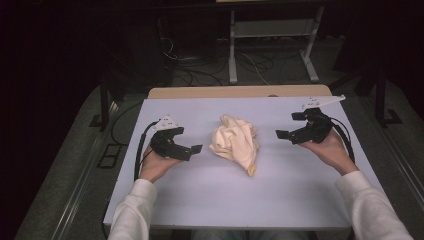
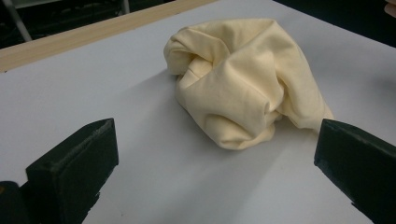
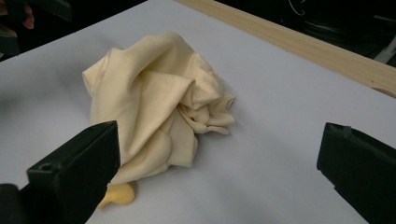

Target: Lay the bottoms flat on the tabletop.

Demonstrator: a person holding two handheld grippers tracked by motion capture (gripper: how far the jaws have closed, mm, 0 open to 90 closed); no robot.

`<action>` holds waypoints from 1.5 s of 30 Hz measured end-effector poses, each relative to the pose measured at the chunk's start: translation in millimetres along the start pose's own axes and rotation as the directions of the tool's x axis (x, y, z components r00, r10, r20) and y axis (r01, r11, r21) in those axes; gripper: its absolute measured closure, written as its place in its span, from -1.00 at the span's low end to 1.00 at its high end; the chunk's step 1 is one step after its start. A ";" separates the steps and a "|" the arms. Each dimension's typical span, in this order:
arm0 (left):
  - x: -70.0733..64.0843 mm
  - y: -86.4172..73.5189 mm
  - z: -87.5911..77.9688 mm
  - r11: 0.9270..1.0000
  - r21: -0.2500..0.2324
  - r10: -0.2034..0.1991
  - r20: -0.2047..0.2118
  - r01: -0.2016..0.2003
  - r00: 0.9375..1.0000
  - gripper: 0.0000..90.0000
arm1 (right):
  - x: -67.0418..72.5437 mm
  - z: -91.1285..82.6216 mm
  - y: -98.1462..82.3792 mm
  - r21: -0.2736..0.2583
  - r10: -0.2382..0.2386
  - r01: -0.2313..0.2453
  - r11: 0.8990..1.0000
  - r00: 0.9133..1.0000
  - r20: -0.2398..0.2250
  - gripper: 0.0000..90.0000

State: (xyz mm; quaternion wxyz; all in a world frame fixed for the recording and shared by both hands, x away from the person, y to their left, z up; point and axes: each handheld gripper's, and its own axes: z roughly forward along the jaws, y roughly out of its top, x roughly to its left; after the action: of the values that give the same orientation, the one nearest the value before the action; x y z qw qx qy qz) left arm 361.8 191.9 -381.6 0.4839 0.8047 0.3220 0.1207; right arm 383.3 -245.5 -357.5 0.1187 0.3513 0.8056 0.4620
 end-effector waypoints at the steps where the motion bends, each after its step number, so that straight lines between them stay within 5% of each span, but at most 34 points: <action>1: 0.9 -0.3 1.4 1.000 0.000 -0.002 0.001 0.002 1.000 -1.00 | -0.7 1.3 0.5 0.000 0.001 -0.001 1.000 1.000 0.001 -1.00; 27: 14.2 0.0 29.5 0.999 -0.028 -0.028 0.026 0.029 0.999 -1.00 | -12.8 41.5 -3.8 0.022 0.032 -0.032 0.999 0.999 -0.021 -1.00; 45: 5.0 -5.5 57.1 0.999 0.002 -0.042 0.105 0.042 0.994 -0.97 | -14.1 72.8 -16.1 0.071 0.064 -0.061 0.996 0.997 -0.045 -1.00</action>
State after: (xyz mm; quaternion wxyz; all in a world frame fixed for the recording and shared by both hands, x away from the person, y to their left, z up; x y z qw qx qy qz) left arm 392.4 156.8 -415.6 0.5027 0.8030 0.3130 0.0681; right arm 423.8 -212.2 -412.3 0.0730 0.3694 0.8123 0.4453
